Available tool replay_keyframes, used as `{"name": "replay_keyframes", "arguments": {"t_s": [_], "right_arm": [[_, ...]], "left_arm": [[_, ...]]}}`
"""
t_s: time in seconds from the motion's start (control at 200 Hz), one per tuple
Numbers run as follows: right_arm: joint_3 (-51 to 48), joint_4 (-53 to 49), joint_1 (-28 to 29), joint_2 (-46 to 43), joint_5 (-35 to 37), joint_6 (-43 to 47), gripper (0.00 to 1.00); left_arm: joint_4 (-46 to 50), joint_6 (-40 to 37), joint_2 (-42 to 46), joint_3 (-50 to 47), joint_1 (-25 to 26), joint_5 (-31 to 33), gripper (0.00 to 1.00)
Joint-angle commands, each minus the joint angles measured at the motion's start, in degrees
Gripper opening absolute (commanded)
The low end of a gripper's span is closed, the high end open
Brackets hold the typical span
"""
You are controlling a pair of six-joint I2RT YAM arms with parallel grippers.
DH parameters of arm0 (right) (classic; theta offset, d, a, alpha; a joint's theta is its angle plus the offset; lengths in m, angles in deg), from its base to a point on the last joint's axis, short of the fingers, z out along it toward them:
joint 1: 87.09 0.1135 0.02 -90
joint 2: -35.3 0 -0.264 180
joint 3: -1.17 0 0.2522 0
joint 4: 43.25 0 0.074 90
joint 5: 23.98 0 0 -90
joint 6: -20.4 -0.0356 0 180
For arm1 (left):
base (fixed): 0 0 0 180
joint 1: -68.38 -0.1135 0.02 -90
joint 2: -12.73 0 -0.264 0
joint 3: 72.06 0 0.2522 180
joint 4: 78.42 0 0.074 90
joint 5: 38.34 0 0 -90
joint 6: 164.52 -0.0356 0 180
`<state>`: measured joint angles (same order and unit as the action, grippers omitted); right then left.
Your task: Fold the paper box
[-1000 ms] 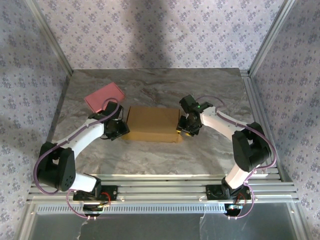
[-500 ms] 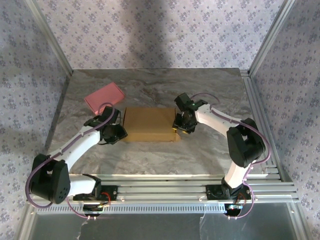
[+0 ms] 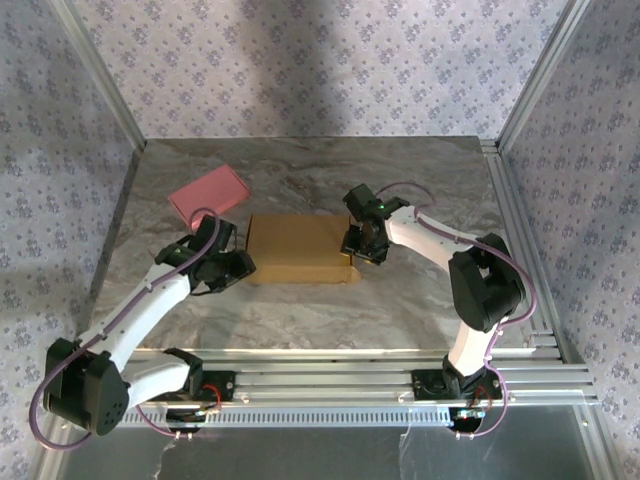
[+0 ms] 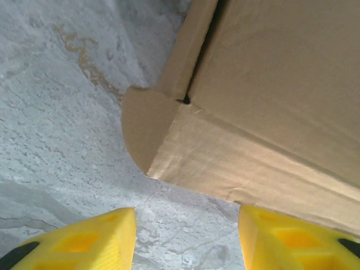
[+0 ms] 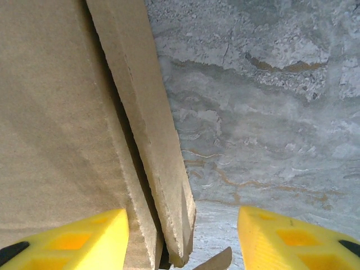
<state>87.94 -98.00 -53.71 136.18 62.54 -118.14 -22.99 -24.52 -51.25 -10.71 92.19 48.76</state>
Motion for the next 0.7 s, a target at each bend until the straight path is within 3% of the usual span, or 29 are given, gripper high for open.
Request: {"name": "replay_keyframes", "arguments": {"t_s": [0.0, 0.255, 0.695], "right_arm": [[0.3, -1.6, 0.7, -2.3, 2.5, -0.1, 0.58], [0.0, -2.0, 0.7, -3.6, 3.4, 0.4, 0.6], [-1.4, -0.5, 0.7, -2.7, 2.5, -0.3, 0.6]], "left_arm": [[3.6, -1.2, 1.6, 4.6, -0.1, 1.9, 0.53], [4.4, -4.3, -2.1, 8.7, -4.1, -0.7, 0.55], [4.1, -5.4, -5.1, 6.7, -5.2, -3.2, 0.53]]}}
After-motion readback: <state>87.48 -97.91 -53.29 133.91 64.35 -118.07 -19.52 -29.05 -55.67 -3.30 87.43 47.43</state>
